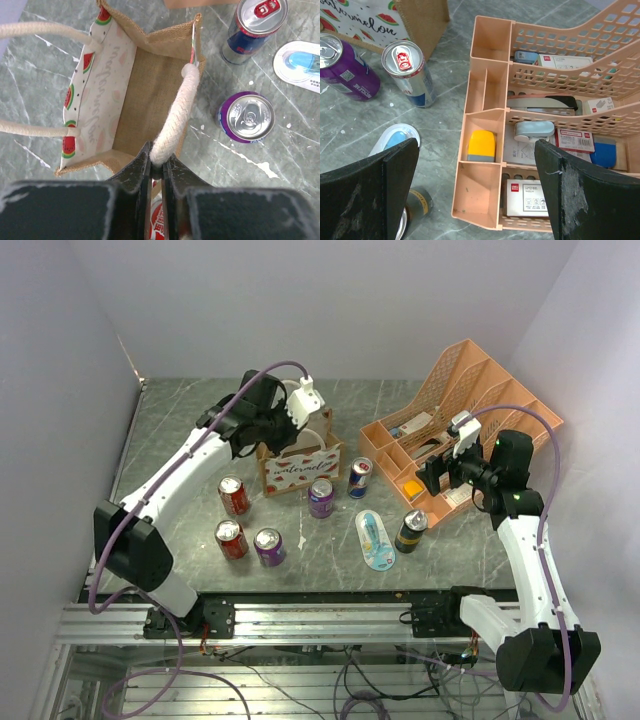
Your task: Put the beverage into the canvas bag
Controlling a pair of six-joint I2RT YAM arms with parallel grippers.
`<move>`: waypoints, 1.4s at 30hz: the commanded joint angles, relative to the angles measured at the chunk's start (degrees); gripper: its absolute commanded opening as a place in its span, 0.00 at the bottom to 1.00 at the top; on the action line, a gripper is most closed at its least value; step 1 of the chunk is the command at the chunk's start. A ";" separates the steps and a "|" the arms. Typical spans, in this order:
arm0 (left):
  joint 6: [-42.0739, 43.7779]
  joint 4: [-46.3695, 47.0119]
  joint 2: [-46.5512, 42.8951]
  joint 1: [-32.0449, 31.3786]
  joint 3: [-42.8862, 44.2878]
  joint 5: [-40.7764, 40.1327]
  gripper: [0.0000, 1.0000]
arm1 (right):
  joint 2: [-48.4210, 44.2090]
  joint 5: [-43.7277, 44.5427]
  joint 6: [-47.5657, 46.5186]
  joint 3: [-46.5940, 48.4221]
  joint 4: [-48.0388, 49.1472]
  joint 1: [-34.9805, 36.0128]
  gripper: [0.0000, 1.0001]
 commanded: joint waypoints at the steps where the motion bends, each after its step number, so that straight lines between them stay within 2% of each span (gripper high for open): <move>1: -2.33 0.71 -2.70 -0.45 -2.51 -2.06 0.20 | 0.07 -1.04 -0.48 -0.59 0.13 0.25 1.00; 8: -3.17 -0.14 -6.36 -0.83 -4.15 -0.52 0.30 | -0.20 -1.35 -0.50 -0.75 0.07 0.25 1.00; 13: -3.45 -1.61 -8.78 -0.83 -4.93 1.21 0.46 | -0.33 -1.68 -0.64 -0.89 0.08 0.25 1.00; 20: -3.44 -1.95 -14.65 -0.65 -7.85 3.51 0.61 | -0.06 -1.97 -0.72 -1.09 0.12 0.23 1.00; 21: -3.45 -1.62 -15.90 -0.42 -8.79 3.86 0.67 | -0.02 -2.12 -0.82 -1.10 0.06 0.25 1.00; 25: -6.08 2.15 -22.52 4.02 -14.59 4.85 0.89 | 0.20 -2.32 -1.19 -1.22 0.03 0.21 1.00; 29: -9.06 4.99 -28.67 11.43 -18.66 5.52 0.99 | 0.72 -2.08 -1.48 -1.15 0.08 0.26 1.00; 32: -9.29 2.85 -30.95 13.67 -18.92 -0.13 1.00 | 1.24 -1.82 -1.58 -0.98 -0.05 0.28 1.00; 36: -10.66 -6.72 -28.12 13.93 -15.77 -11.49 1.00 | 1.49 -1.79 -1.59 -0.98 -0.27 0.27 1.00; 42: -7.39 -14.21 -23.50 15.39 -16.29 -11.64 0.99 | 1.89 -1.63 -1.67 -0.76 -0.37 0.95 1.00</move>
